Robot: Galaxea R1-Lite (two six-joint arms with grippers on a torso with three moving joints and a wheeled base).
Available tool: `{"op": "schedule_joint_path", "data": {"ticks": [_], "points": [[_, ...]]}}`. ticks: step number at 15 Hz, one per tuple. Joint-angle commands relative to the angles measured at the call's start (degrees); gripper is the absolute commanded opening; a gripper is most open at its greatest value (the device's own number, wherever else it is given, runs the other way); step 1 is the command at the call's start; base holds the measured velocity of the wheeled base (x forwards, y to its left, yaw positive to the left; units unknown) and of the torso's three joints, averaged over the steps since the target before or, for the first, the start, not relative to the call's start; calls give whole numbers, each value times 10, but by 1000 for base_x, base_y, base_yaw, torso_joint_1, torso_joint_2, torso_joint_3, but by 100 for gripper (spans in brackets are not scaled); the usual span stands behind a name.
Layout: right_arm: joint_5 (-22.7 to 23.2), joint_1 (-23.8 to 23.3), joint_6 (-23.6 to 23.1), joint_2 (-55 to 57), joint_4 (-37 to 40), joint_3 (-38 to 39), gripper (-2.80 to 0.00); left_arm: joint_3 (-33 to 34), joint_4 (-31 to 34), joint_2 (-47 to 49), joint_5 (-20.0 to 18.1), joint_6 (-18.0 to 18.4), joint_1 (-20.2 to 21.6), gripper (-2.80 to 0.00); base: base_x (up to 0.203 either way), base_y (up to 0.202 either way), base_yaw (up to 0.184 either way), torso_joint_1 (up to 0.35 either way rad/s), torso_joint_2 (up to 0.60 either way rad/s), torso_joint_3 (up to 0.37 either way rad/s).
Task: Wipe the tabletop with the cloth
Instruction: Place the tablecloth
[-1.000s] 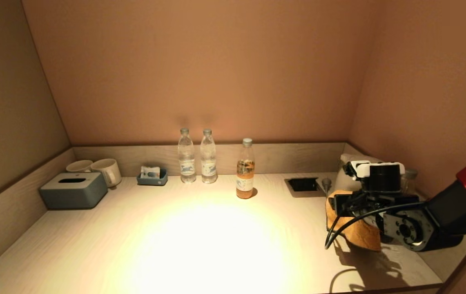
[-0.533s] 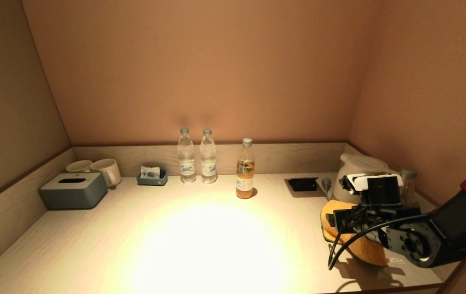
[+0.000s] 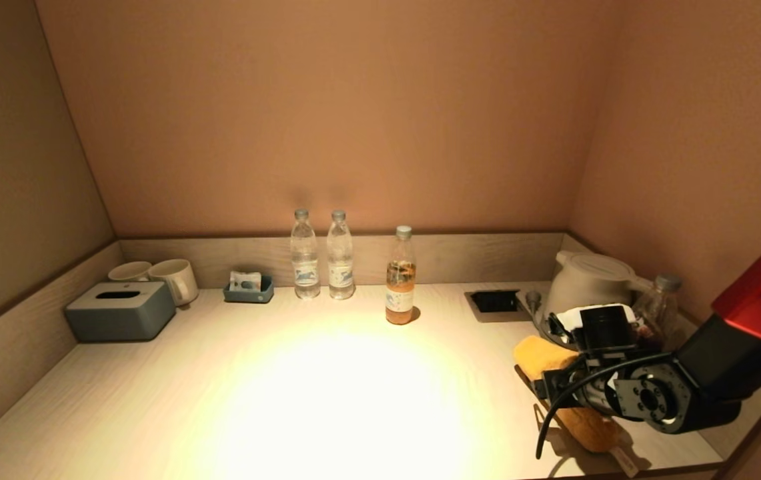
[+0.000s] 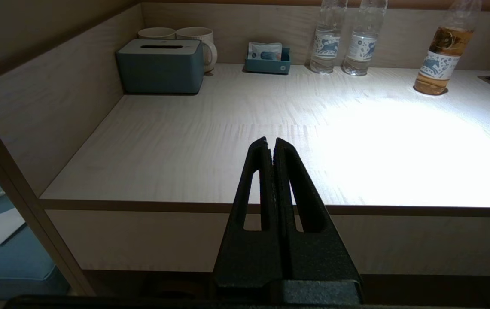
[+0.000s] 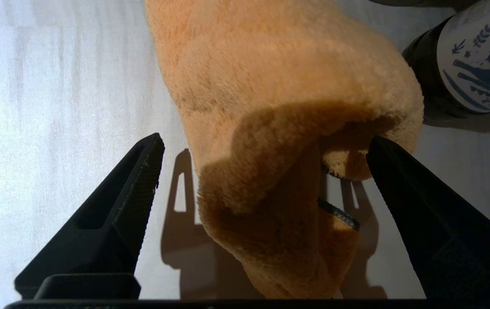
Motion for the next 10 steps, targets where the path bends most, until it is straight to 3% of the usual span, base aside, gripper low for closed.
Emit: {"op": "schedule_joint_path", "data": {"ticks": [1, 10], "points": [[-2, 1, 1, -18, -4, 19, 0, 0, 0, 0, 0, 0, 0, -280, 0, 0, 0, 0, 0, 0], [-10, 17, -9, -206, 11, 51, 0, 0, 0, 0, 0, 0, 0, -280, 0, 0, 0, 0, 0, 0]]}}
